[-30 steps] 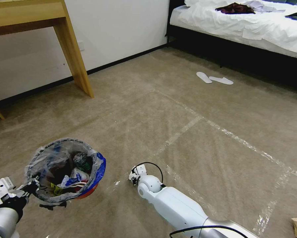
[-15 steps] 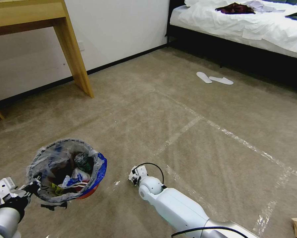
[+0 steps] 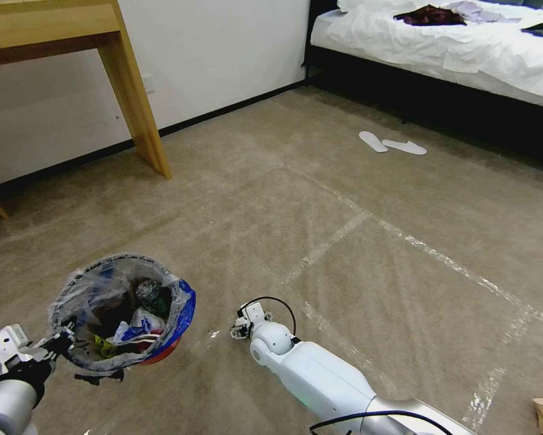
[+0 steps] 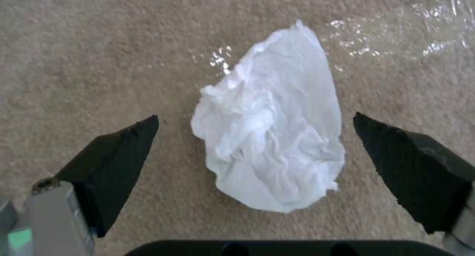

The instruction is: Pick up the trash bin and place the garbage on the floor into it.

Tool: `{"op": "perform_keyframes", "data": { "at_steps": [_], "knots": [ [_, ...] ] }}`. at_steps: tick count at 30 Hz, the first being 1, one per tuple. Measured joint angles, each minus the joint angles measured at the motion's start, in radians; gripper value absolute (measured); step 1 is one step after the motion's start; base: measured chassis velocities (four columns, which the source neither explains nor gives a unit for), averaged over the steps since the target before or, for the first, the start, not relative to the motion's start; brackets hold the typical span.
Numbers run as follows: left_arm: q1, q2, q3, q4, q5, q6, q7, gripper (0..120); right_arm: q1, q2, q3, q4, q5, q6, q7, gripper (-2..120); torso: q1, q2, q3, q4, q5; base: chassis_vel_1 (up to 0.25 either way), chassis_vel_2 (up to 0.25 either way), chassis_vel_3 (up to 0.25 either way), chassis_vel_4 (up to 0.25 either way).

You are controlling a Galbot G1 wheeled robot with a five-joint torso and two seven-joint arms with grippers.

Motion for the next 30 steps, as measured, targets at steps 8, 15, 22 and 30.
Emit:
{"op": "perform_keyframes", "data": {
  "at_steps": [8, 15, 22, 30],
  "knots": [
    [0.003, -0.001, -0.003, -0.001, -0.002, -0.003, 0.0, 1, 0.005, 0.01, -0.002, -0.034, -0.026, 0.027, -0.019, 82, 0.0, 0.0, 0.0, 0.0, 0.0, 0.0, 0.0, 0.0, 0.0],
    [0.001, -0.003, -0.001, 0.003, 0.001, -0.006, 0.0, 1, 0.0, 0.004, 0.001, -0.044, -0.034, 0.037, -0.025, 54, 0.0, 0.0, 0.0, 0.0, 0.0, 0.0, 0.0, 0.0, 0.0],
    [-0.003, -0.007, 0.006, 0.006, 0.005, -0.007, 0.0, 1, -0.001, 0.001, 0.003, -0.049, -0.04, 0.04, -0.029, 37, 0.0, 0.0, 0.0, 0.0, 0.0, 0.0, 0.0, 0.0, 0.0],
    [-0.002, -0.01, 0.007, 0.007, 0.008, -0.008, 0.0, 1, -0.001, 0.003, 0.002, -0.068, -0.049, 0.048, -0.043, 4, 0.0, 0.0, 0.0, 0.0, 0.0, 0.0, 0.0, 0.0, 0.0]
  ]
}}
